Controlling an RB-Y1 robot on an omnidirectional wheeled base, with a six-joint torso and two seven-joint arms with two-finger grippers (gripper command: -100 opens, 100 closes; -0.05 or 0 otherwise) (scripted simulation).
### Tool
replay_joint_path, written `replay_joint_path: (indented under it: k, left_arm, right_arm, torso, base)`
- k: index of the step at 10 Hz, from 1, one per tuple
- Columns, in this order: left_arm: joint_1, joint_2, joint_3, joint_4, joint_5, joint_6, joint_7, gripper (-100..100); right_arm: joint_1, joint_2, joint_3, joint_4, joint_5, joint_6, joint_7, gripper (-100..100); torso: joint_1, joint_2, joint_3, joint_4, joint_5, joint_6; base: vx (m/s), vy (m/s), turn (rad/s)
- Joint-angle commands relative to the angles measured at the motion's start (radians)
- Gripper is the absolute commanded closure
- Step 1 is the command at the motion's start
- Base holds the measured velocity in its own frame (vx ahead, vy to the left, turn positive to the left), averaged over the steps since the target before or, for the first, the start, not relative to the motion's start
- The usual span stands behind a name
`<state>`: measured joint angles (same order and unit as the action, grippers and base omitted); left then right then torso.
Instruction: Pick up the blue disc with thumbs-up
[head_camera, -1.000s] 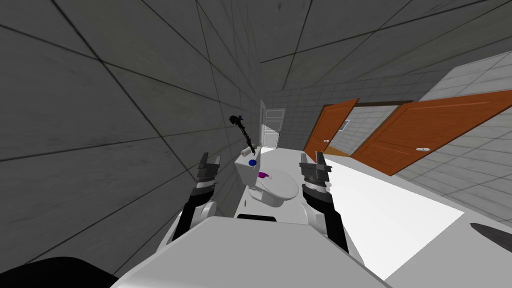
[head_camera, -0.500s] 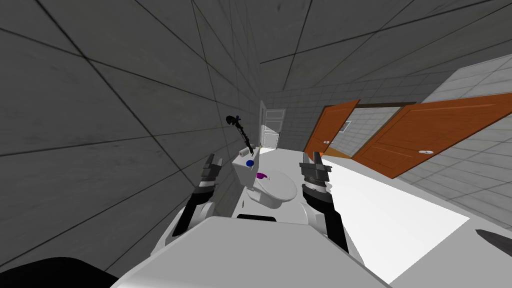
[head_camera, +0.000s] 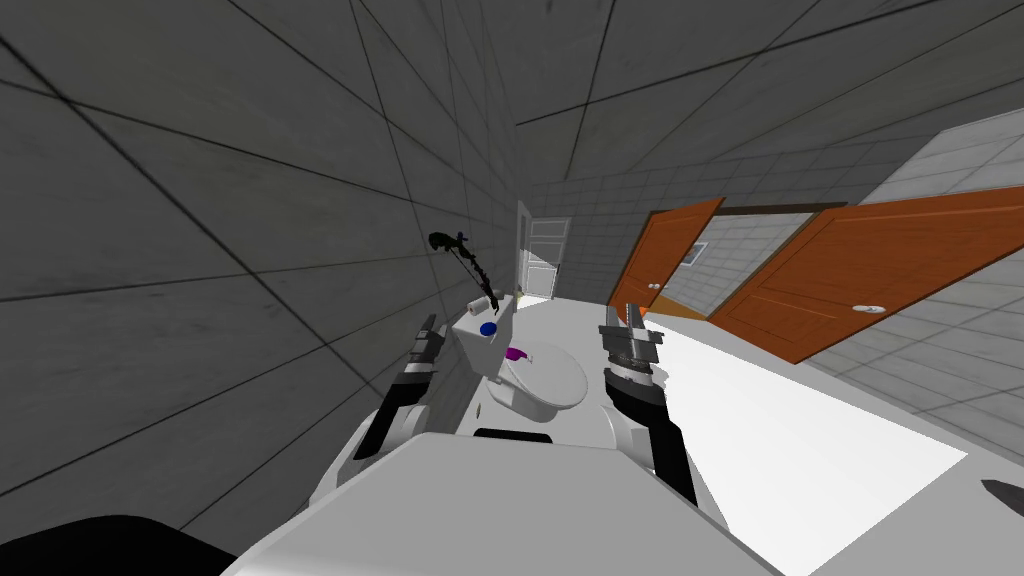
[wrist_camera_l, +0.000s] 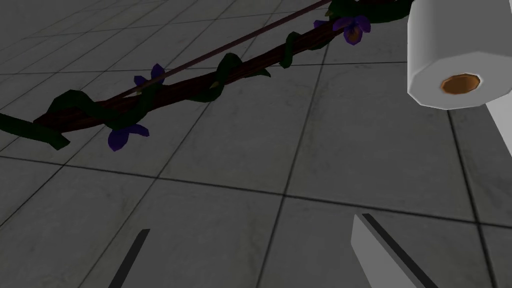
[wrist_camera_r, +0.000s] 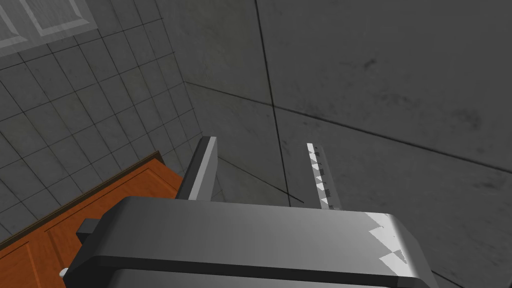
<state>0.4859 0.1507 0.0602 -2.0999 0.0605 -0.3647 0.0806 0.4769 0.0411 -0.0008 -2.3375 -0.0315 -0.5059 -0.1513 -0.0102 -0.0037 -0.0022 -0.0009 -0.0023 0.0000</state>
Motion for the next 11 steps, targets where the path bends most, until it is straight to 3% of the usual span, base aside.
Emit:
replay_joint_path:
  k: [1, 11]
  left_arm:
    - [-0.01, -0.002, 0.006, 0.031, -0.001, 0.032, -0.008, -100]
    - [-0.052, -0.018, 0.031, 0.205, -0.012, 0.175, -0.044, -100]
  right_arm:
    - [0.0, 0.0, 0.0, 0.0, 0.0, 0.0, 0.0, 0]
    - [0.0, 0.0, 0.0, 0.0, 0.0, 0.0, 0.0, 0]
  torso:
    - [0.0, 0.0, 0.0, 0.0, 0.0, 0.0]
    - [0.003, 0.0, 0.0, 0.0, 0.0, 0.0]
  base:
    - [0.034, -0.143, 0.041]
    - [0.04, -0.127, 0.027]
